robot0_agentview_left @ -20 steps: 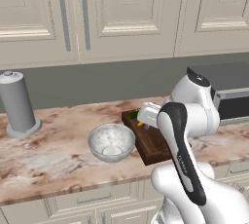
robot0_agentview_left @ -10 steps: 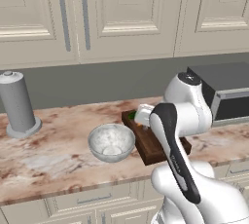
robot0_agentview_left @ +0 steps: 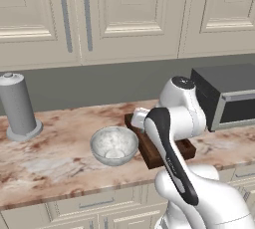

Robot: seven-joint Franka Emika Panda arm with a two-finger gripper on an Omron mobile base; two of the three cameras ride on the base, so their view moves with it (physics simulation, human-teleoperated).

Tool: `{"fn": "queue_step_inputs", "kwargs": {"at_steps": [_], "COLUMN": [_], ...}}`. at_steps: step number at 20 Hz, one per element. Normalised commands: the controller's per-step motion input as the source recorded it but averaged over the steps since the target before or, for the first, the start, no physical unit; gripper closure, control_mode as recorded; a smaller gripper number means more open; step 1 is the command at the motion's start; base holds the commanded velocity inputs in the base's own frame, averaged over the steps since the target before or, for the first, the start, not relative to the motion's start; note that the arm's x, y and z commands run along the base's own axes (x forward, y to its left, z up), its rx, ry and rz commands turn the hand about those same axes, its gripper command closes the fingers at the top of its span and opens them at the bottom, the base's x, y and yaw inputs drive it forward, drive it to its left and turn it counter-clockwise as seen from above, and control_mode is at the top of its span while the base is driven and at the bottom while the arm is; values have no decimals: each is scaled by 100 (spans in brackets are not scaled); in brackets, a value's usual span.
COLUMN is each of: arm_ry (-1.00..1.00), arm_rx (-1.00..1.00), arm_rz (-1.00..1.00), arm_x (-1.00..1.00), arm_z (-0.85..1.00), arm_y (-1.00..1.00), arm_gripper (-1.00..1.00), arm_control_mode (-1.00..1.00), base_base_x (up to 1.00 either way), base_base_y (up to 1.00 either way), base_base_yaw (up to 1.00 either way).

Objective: Place the two vegetables and bowl onto the tray for setting up a vegetable dip station.

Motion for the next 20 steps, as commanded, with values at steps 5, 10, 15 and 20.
{"fn": "queue_step_inputs", "kwargs": {"at_steps": [5,10,15,20], "arm_ry": [0,0,0,0], "arm_rx": [0,0,0,0], "arm_rz": [1,1,1,1], "arm_x": [25,24,23,12], "arm_z": [-12,-18,-24,-29], "arm_y": [9,4,0,0], "arm_gripper": [-100,-100,-100,-100], "arm_control_mode": [-100,-100,-100,-100], "base_base_x": [0,0,0,0], "base_base_y": [0,0,0,0], "base_base_yaw": [0,0,0,0]}}
